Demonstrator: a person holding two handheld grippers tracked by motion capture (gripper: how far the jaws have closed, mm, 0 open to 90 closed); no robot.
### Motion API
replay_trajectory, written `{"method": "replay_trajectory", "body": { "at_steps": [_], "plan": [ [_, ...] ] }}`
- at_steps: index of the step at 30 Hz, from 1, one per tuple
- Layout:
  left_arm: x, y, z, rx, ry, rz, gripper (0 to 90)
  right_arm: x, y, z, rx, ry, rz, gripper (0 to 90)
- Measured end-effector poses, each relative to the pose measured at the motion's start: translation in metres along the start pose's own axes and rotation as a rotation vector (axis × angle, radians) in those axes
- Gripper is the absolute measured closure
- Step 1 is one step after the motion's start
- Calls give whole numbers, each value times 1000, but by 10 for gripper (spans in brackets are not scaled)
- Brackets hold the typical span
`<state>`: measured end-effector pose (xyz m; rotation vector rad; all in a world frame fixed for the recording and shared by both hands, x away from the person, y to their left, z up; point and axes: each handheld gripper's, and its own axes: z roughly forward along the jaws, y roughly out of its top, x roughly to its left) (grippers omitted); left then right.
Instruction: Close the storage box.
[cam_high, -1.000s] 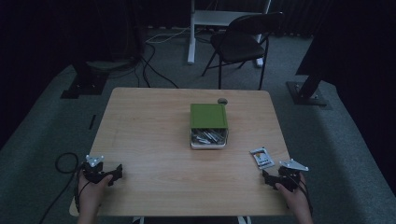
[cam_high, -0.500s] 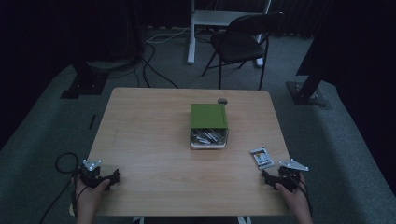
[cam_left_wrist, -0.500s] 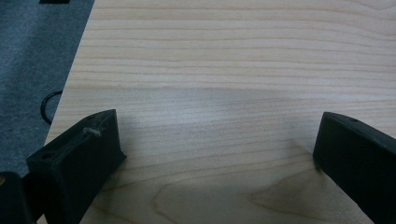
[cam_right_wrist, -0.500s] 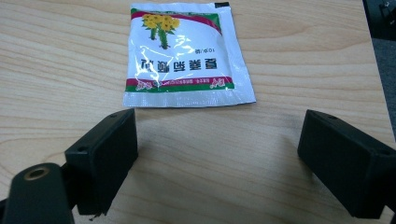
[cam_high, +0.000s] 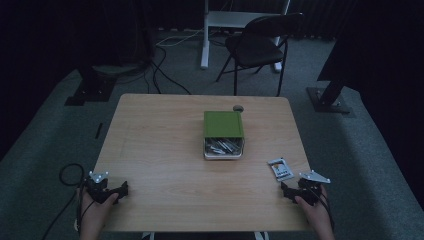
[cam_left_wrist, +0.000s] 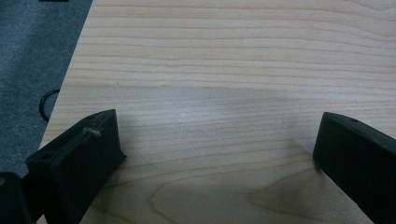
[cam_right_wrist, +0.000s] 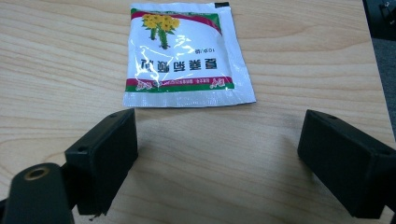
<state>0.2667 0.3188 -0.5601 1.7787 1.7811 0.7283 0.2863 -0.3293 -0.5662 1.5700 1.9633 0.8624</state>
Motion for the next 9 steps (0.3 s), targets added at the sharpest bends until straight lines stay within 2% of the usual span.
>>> {"method": "replay_trajectory", "body": {
  "at_steps": [9],
  "plan": [
    [-1, 0, 0, -4, -7, 5, 15, 0, 0, 0, 0, 0, 0, 117]
  ]
}}
